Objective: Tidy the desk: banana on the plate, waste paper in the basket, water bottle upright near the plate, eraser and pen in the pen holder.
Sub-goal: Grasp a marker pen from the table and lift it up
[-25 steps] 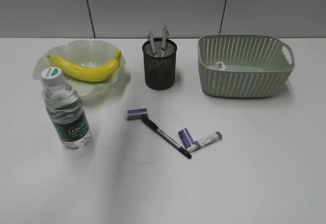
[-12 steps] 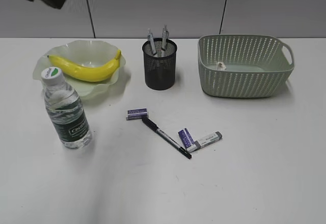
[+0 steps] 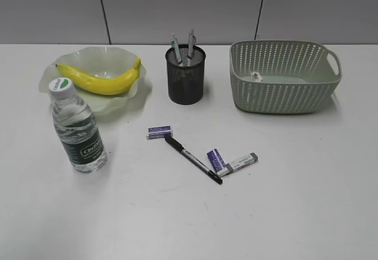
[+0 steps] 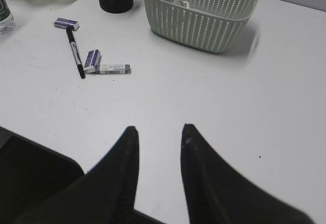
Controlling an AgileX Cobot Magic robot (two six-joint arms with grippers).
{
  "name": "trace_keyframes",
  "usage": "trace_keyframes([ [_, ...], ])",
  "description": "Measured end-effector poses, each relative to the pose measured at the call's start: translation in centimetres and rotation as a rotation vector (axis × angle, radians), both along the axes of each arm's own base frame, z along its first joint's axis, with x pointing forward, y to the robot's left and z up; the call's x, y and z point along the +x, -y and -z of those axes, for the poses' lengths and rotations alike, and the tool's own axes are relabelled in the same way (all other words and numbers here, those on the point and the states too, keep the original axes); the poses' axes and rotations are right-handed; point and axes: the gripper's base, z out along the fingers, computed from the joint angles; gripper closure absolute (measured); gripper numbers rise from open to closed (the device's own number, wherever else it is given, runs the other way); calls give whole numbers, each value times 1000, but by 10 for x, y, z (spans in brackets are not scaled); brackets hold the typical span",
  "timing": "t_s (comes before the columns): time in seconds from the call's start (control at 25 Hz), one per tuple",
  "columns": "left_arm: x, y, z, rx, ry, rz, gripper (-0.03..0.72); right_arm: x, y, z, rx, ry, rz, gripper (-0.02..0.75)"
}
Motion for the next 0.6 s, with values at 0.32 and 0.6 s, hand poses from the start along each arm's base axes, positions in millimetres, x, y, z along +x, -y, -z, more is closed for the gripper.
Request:
trace_keyframes([
  [0.32, -75, -60, 48, -213, 247, 12, 358, 55, -48, -20, 10, -86, -101, 496],
  [0.6, -93, -75, 77, -264, 319, 11, 358, 152, -120, -20, -164, -238, -241, 496],
])
